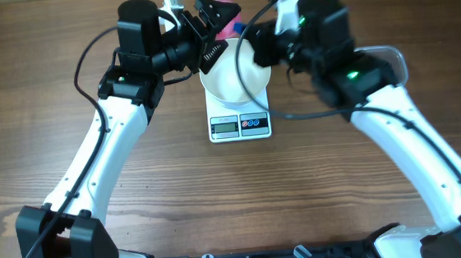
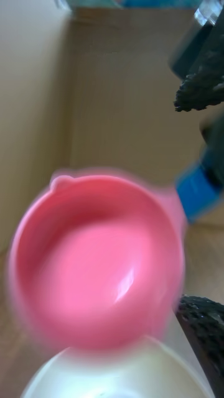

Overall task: Scoop item into bowl and weigh 150g on scale
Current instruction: 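Move the scoop with the right gripper into the black bean tub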

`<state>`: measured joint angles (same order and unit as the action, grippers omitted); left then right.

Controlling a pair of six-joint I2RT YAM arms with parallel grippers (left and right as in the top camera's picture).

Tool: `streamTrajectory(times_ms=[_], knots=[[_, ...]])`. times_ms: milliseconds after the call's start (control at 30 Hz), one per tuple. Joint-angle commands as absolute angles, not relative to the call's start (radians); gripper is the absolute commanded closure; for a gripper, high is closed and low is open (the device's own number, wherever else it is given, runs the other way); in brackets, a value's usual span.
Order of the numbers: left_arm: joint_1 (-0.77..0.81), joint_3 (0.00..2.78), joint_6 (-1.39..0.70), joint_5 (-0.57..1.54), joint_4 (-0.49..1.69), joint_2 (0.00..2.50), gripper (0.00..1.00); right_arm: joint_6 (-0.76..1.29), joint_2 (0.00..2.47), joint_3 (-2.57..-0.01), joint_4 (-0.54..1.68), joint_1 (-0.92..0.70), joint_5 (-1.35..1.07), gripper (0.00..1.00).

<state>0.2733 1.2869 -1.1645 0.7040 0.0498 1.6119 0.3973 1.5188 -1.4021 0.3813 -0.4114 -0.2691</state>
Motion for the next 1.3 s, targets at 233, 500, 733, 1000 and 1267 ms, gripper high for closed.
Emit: streamTrajectory(times_ms=[233,500,733,1000,1267], knots=[[0.236,1.298,-0.664,0.699,0.149,1.597,0.00,0.172,1.522,-1.688,1.099,0.043,-0.253,0.96],[0.238,1.298,-0.579,0.683,0.163,1.597,0.00,0.034,1.664,-1.687,1.306,0.228,0.043,0.96],[0.239,1.298,-0.579,0.683,0.182,1.597,0.00,-0.036,1.853,-1.687,1.225,0.228,0.096,0.96],[0.239,1.298,-0.579,0.667,0.185,1.597,0.00,-0.086,1.973,-1.687,1.215,0.228,-0.134,0.96],[0.239,1.298,-0.568,0.656,0.195,1.597,0.00,-0.087,1.977,-1.687,1.144,0.228,-0.286,0.96]])
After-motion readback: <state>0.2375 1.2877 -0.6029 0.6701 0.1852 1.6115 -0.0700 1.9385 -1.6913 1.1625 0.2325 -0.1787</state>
